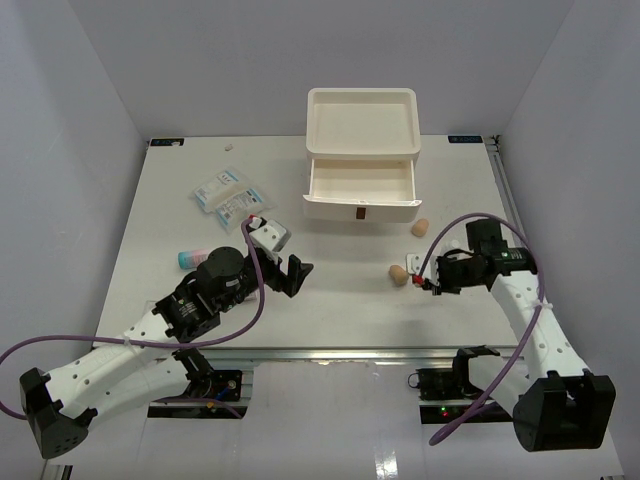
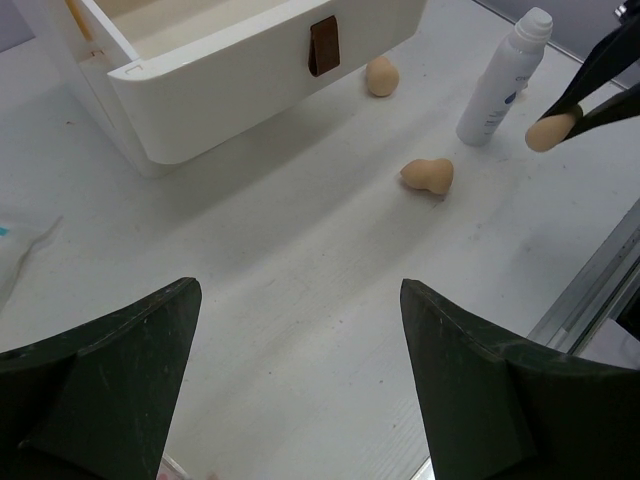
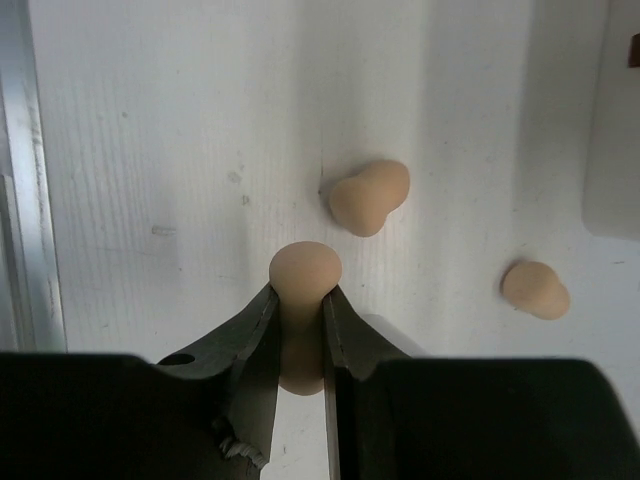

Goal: Organize the makeup

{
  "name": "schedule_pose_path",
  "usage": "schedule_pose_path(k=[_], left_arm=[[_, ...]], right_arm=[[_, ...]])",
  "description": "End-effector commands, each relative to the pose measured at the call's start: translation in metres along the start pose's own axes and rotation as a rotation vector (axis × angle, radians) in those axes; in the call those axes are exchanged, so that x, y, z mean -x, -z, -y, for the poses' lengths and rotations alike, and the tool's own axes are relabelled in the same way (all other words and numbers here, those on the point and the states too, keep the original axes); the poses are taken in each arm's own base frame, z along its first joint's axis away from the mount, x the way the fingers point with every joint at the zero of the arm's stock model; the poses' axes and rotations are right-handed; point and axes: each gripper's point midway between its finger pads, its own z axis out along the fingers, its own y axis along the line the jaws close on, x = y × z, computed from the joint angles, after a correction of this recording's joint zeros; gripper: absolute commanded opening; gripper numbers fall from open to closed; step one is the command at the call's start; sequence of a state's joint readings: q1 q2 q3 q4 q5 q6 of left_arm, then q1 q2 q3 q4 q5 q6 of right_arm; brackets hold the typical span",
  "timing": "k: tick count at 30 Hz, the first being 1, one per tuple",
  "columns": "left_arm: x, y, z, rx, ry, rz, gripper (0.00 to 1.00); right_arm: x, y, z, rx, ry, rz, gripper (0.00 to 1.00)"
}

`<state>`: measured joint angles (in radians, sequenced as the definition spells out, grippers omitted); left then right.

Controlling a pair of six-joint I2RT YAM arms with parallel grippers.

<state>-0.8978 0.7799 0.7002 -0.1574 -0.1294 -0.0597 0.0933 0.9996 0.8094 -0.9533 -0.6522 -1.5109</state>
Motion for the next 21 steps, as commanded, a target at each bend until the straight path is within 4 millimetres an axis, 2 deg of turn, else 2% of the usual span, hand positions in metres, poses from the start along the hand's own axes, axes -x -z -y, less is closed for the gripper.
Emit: schedule_pose_path(k=[1,4,6,7,9,11,14,16,19,21], left_arm=[[0.001,0.0,0.005,-0.034,-0.009,0.005,0.92],[-0.001,0.0,0.007,-0.051,-0.012,0.004,0.92],[-0.002,0.0,0.01,-0.069,-0.014,0.007,0.92],[-0.002,-0.001,0.013,-0.082,-0.015,0.008,0.92],[-0.004,-0.001,0.017,-0.107,-0.016,0.01,0.92],[-0.004,-0.002,0.02,-0.121,-0.011,0.014,0.92],[-0.007,-0.006,0.021,-0.122,0.009,0.004,0.92],[-0.008,-0.007,0.029,-0.158,0.036,-0.001,0.92],[-0.006,-0.013,0.037,-0.177,0.119,-0.017,0.92],[-0.009,-0.016,0.046,-0.207,0.179,-0.042,0.92]], right_arm=[[0.086,0.034,0.026,-0.03,-0.062,0.277,0.15],[0.136,0.069,0.064,-0.108,-0.095,0.396,0.14],[0.165,0.088,0.101,-0.186,-0.082,0.482,0.14],[0.174,0.095,0.11,-0.197,-0.143,0.513,0.14],[0.192,0.107,0.142,-0.27,-0.141,0.577,0.14],[0.201,0.108,0.164,-0.301,-0.212,0.617,0.15],[0.186,0.09,0.199,-0.365,-0.326,0.571,0.15],[0.182,0.085,0.211,-0.393,-0.359,0.557,0.17],[0.15,0.066,0.236,-0.468,-0.457,0.475,0.22],[0.14,0.062,0.243,-0.496,-0.477,0.445,0.28]])
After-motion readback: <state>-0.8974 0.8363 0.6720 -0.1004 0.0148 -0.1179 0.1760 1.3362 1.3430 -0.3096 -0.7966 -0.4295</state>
